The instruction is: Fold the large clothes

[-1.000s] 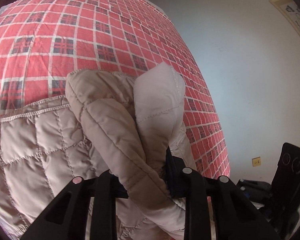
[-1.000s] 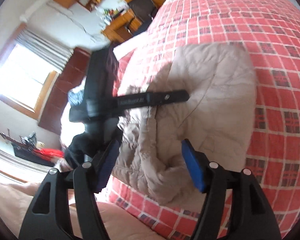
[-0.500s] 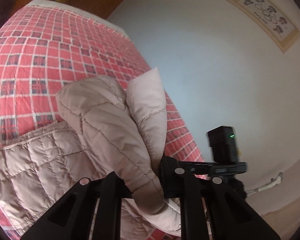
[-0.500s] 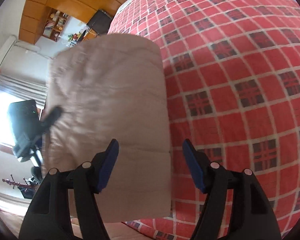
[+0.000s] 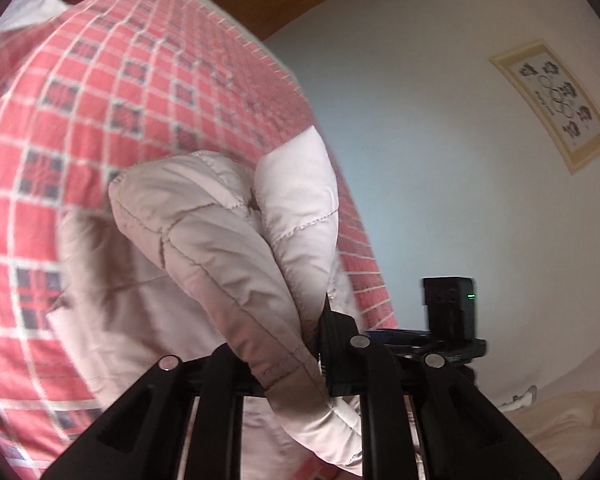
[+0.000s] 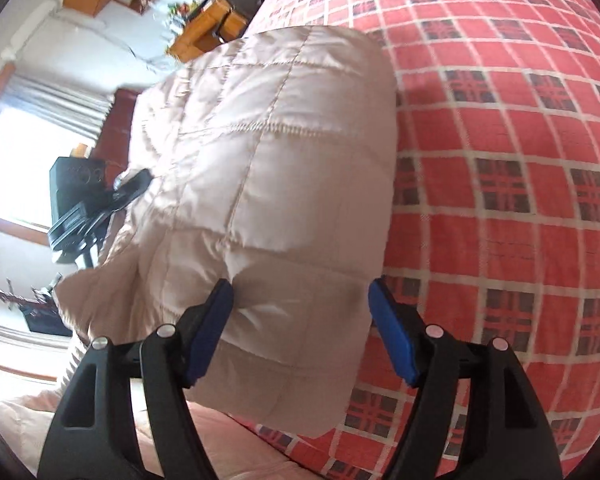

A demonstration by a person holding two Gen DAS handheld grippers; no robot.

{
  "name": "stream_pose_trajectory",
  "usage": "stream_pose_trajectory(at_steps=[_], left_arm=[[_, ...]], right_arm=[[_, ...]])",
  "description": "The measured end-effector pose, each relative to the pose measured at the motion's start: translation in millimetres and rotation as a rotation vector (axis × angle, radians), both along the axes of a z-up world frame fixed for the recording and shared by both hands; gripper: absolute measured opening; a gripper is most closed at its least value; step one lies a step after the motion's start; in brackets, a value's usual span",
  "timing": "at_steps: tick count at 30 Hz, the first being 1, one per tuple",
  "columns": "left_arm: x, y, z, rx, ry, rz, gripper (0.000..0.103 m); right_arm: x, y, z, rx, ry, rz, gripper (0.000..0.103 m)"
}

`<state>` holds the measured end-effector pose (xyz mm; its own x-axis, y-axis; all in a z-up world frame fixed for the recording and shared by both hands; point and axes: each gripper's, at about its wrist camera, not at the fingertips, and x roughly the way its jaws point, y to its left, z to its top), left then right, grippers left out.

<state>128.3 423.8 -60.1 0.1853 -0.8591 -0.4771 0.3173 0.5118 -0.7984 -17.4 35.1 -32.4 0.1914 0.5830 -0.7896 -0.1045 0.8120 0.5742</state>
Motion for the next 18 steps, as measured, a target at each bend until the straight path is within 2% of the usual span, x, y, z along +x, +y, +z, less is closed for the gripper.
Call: stream_pose_trajectory(at_steps=[4, 7, 9, 10, 12, 15, 17, 18], left_arm=[[2, 7, -34, 0.056, 0.043, 0.010, 0.018], [6, 8, -47, 0.081, 0.062, 0.018, 0.029], [6, 9, -51, 0.114, 0.076, 0.028, 0.041], [7, 9, -51, 0.125, 0.083, 0.034, 0.041], [-1, 16, -44, 0.170, 0.094, 0.057, 0.055], [-8, 35, -27, 0.264, 0.111, 0.147, 0.059], [-18, 51, -8, 0.285, 0.118, 0.212, 0.060], [-25, 56, 3, 0.264, 0.119, 0.222, 0.062]], right_arm=[[-1, 22, -3, -0.083, -0.001, 0.033, 0.072], [3, 33, -6, -0.132, 0.000, 0.041, 0.074], [3, 40, -8, -0.179, -0.006, 0.046, 0.076], [4, 43, -9, -0.190, -0.005, 0.049, 0.076], [6, 45, -12, -0.190, 0.006, 0.041, 0.077], [9, 46, -14, -0.183, 0.011, 0.032, 0.077], [7, 44, -15, -0.184, 0.009, 0.031, 0.077], [6, 45, -15, -0.186, 0.008, 0.031, 0.077]])
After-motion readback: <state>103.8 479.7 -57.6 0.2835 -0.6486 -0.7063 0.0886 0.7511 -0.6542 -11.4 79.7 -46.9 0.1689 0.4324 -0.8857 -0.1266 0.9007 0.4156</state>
